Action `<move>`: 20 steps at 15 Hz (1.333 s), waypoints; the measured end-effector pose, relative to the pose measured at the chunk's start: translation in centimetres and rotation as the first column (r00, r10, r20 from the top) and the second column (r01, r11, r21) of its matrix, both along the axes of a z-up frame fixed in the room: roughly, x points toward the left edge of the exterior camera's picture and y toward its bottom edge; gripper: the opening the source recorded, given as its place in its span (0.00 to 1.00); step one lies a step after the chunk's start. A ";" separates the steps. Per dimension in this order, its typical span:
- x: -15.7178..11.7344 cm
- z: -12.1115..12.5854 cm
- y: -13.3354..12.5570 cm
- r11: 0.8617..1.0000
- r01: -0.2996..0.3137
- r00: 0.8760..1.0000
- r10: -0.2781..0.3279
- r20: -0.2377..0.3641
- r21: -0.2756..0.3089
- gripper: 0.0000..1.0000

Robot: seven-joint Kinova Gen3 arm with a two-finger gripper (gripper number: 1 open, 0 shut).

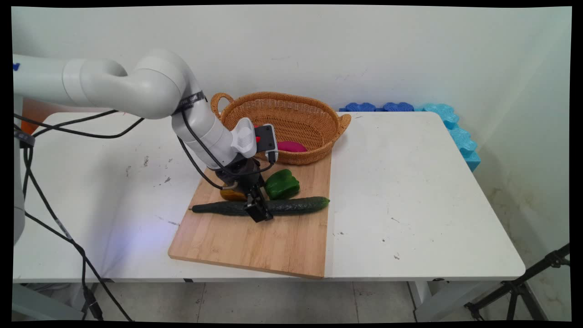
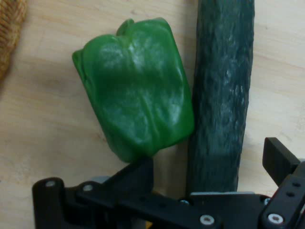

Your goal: Pick up the cucumber from the cutting board, then place the picked object in the vegetable basket

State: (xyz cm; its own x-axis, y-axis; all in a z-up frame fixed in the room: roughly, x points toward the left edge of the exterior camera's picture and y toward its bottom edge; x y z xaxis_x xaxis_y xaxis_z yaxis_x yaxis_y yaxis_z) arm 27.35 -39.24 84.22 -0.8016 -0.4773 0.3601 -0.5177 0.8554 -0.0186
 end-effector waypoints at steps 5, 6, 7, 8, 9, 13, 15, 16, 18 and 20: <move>-0.1 -0.5 -0.6 1.000 0.010 1.000 -0.010 0.007 0.000 1.00; -0.1 -0.5 -0.7 1.000 0.012 1.000 -0.012 0.009 -0.001 1.00; 0.0 -0.4 -0.8 1.000 0.015 1.000 -0.015 0.011 -0.001 1.00; 0.0 -0.4 -0.8 1.000 0.017 1.000 -0.017 0.011 0.000 1.00; 0.0 -0.4 -0.9 1.000 0.019 1.000 -0.019 0.012 0.000 1.00; 0.0 -0.3 -1.1 0.999 0.036 0.999 -0.036 0.008 0.000 0.00; 0.1 -0.3 -1.0 0.999 0.045 0.999 -0.045 0.008 0.003 0.00; 0.2 -0.2 -0.9 0.999 0.052 0.999 -0.052 0.007 0.005 0.00; 0.5 0.1 -0.4 0.997 0.072 0.997 -0.072 0.001 0.009 0.00; 0.8 0.8 0.1 0.995 0.096 0.995 -0.096 -0.010 0.006 0.00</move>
State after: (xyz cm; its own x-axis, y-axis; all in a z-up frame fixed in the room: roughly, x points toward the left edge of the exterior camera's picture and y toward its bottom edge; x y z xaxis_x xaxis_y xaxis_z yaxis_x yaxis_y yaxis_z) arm 28.18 -39.09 85.04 -0.8402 -0.4006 0.3656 -0.4332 0.9013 -0.0081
